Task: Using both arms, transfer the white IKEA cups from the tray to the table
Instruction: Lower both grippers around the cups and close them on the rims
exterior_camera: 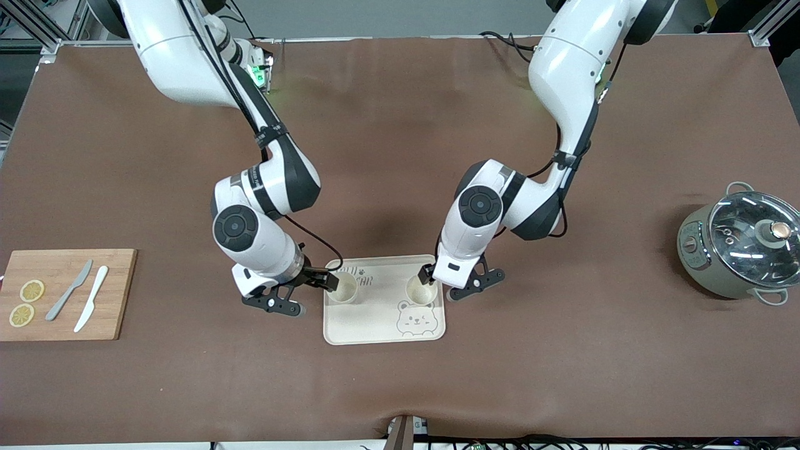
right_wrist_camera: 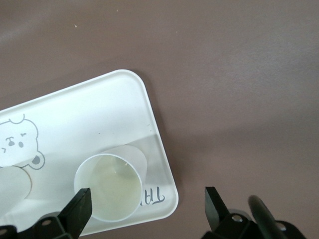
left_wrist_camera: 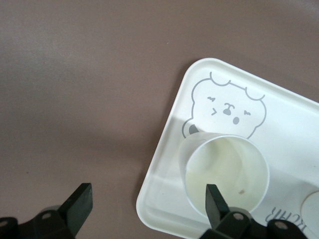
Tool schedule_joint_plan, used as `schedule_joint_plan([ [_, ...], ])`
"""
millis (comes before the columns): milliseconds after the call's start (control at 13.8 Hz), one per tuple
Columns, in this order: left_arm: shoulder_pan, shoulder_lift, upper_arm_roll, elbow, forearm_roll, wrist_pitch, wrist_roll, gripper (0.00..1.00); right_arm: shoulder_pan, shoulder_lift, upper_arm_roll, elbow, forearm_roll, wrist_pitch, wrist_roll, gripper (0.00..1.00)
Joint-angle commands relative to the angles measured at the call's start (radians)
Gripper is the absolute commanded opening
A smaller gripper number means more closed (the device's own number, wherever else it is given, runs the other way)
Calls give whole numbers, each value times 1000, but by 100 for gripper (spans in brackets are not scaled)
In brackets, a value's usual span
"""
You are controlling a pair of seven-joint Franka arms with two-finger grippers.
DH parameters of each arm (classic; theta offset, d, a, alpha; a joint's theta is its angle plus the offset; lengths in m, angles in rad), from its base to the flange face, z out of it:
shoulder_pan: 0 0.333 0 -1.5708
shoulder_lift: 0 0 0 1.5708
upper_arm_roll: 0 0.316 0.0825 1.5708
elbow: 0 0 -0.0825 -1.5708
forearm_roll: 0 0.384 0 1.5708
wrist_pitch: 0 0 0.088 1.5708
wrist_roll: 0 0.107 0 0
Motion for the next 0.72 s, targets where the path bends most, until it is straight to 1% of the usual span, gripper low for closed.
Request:
schedule_joint_plan([
  [0, -26, 38, 21, 31, 24, 24, -29, 100, 13, 27, -10, 16, -14, 14, 17, 100],
  [217, -43, 50, 30, 31, 24, 39, -31, 100, 17, 45, -10, 16, -45, 16, 19, 100],
  [433, -49, 58, 33, 31, 23, 44, -36, 100, 25, 68, -10, 16, -48, 40, 17, 100],
  [506, -48, 58, 33, 31, 19, 45, -69, 90, 31, 82, -10, 16, -49, 55, 19, 100],
  [578, -48, 58, 31, 31, 18, 52, -92, 62, 43, 97, -10, 16, -48, 75, 19, 100],
  [650, -48, 56, 31, 31, 18, 53, -92, 43, 45, 111, -10, 16, -48, 92, 19, 100],
])
